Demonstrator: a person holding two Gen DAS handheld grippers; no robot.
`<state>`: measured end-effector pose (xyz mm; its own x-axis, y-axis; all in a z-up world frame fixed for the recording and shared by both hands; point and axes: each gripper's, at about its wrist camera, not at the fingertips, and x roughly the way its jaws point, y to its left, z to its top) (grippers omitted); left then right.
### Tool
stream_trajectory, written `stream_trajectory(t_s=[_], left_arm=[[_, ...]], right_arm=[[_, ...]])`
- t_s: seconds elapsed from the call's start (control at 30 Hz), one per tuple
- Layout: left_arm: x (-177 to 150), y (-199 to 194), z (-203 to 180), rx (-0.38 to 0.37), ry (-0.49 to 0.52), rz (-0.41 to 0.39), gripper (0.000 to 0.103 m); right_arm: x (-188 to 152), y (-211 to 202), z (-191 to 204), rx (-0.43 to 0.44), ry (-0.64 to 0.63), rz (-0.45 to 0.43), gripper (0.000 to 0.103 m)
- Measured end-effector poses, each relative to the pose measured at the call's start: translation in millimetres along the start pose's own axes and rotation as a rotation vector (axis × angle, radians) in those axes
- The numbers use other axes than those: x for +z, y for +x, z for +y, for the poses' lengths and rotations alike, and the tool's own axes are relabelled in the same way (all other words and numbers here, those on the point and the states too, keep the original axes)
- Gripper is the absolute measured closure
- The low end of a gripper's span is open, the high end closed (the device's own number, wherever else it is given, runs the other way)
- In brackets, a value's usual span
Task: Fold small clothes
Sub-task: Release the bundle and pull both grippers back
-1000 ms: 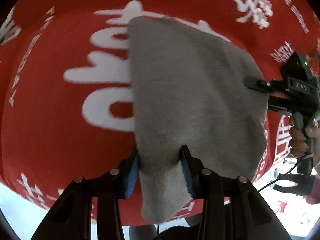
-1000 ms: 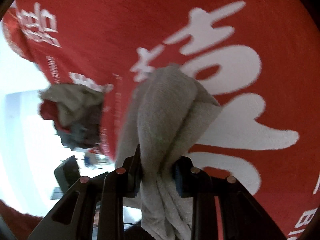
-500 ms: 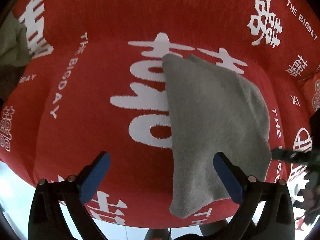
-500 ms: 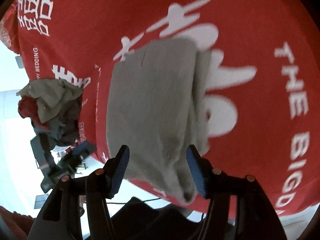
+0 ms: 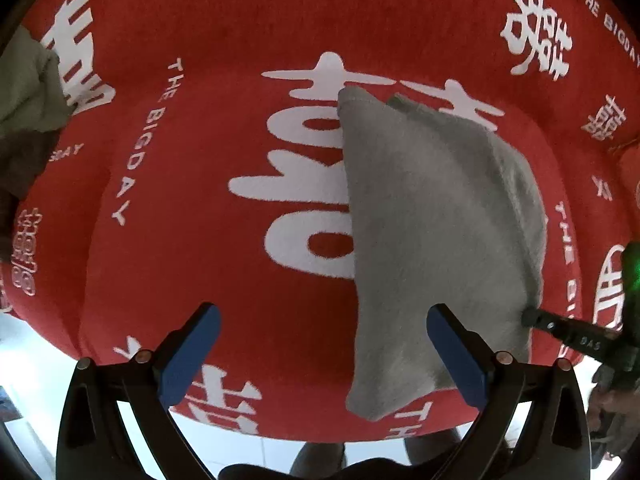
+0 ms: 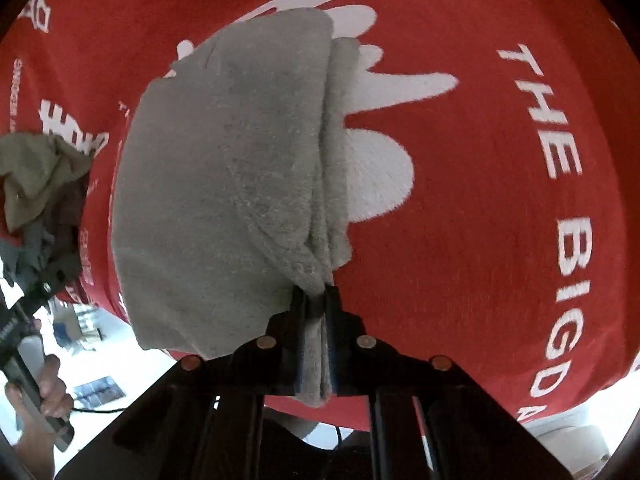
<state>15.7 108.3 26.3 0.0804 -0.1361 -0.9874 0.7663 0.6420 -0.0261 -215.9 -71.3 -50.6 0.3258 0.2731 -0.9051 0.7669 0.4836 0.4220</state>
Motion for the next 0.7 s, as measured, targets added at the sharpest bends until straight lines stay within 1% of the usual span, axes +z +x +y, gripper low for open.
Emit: stream_trajectory(t_s=[0.2,0.23,0.27,0.3,0.37,0.4,0.43,0.47,0.5,0.53,0.67,0.7], left_arm=[[-6.5,-6.6,-2.6,0.040,-0.003,0.055,0.000],[-6.8,-10.1,-3.1,0.045,-0.004,0.061,0.000],[-7.1,-13.9,-3.5,0.046,-0.006,0.066,0.000],[-7.1,-18.0,-4.4,0.046,-0.005,0.068,0.000],[-7.0,-25.8,-6.0,0.048,0.002,0.069,0.000],[-7.4,-31.4,-7.7,0.054,0.013,0.069,0.000],[-7.3,-34.7,-8.4,0.056,0.019,0.070,0.000],[-7.5,-39.4,-9.3,0.057,0.025,0.071,0.000],[-7.6,-42.8,-9.7,0.060,0.029,0.073,0.000],[-7.9,-47.7,-10.4,0.063,0.033,0.074,0.000],[-9.4,-62.9,-12.9,0.075,0.045,0.085,0.000],[-10.0,-68.3,-13.7,0.075,0.046,0.086,0.000]], right_arm=[[-6.3,-15.6,7.6,-0.078,-0.009,0.012,0.092],[-7.7,-21.2,8.2,-0.096,-0.006,0.015,0.092],[-9.2,-26.5,9.2,-0.114,-0.003,0.018,0.088],[-11.0,-31.6,12.5,-0.124,0.002,0.021,0.087],[-15.1,-43.4,18.9,-0.115,0.020,0.017,0.086],[-17.2,-50.3,22.3,-0.110,0.026,0.012,0.081],[-19.4,-56.9,26.0,-0.108,0.029,0.007,0.070],[-21.5,-64.3,31.2,-0.112,0.030,0.002,0.062],[-23.6,-73.5,38.0,-0.118,0.024,-0.006,0.048],[-25.2,-78.6,44.6,-0.121,0.018,-0.013,0.045],[-31.8,-99.9,70.2,-0.153,-0.027,-0.026,0.043],[-33.2,-106.4,76.7,-0.165,-0.040,-0.030,0.039]])
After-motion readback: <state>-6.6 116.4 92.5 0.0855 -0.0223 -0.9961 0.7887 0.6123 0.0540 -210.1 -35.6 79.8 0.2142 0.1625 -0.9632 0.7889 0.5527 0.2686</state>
